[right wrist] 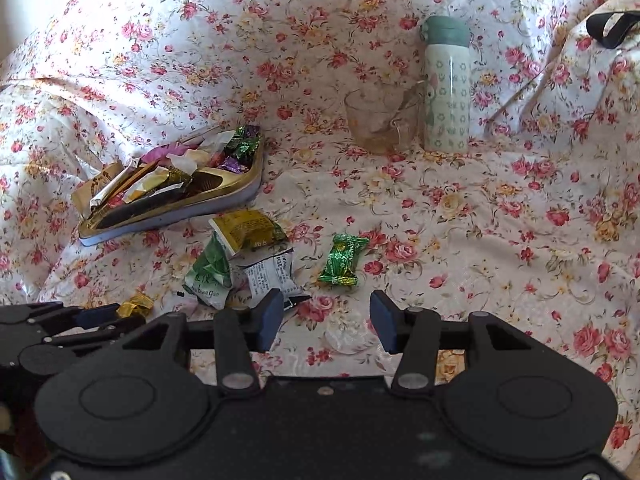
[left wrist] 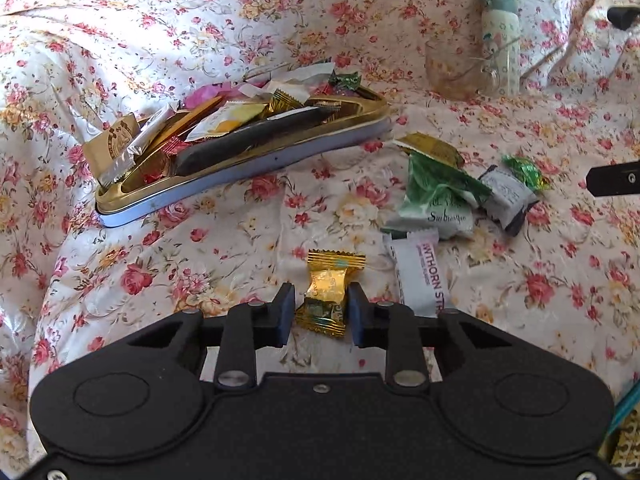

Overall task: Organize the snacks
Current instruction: 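Move both tools back toward the snack pile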

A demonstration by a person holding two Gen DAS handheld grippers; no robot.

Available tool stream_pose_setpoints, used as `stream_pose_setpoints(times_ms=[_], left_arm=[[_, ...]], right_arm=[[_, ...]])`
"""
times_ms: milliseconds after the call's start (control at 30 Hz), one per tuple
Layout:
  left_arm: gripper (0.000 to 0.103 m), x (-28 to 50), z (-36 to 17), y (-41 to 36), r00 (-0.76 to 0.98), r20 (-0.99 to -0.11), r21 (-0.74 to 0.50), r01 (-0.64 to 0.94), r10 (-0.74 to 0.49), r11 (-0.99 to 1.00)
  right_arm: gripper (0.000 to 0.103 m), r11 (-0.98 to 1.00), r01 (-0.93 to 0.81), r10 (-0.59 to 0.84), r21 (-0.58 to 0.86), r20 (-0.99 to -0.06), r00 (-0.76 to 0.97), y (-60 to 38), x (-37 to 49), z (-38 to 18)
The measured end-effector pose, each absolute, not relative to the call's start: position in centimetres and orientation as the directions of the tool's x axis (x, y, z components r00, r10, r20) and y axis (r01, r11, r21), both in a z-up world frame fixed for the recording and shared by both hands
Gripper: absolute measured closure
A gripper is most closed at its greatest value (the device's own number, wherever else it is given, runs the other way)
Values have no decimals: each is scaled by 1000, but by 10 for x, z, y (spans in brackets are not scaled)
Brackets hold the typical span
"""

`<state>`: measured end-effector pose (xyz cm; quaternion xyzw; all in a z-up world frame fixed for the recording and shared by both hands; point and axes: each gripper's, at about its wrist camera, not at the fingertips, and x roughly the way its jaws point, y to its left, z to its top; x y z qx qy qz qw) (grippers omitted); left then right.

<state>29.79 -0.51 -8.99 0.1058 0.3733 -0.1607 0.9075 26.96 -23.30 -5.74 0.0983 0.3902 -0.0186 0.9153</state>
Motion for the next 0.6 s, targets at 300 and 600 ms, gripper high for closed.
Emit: stream_pose_setpoints(times_ms=[300, 600], left_arm=[[67, 321, -89, -4, 680, -696, -16, 309, -233, 951], [67, 340, -97, -2, 718, -648, -70, 274, -253, 959]], right_arm=[[52, 974, 118, 61, 195, -721, 690, -230, 279, -58], [52, 946, 118, 145, 300, -722, 676, -224, 311, -49]])
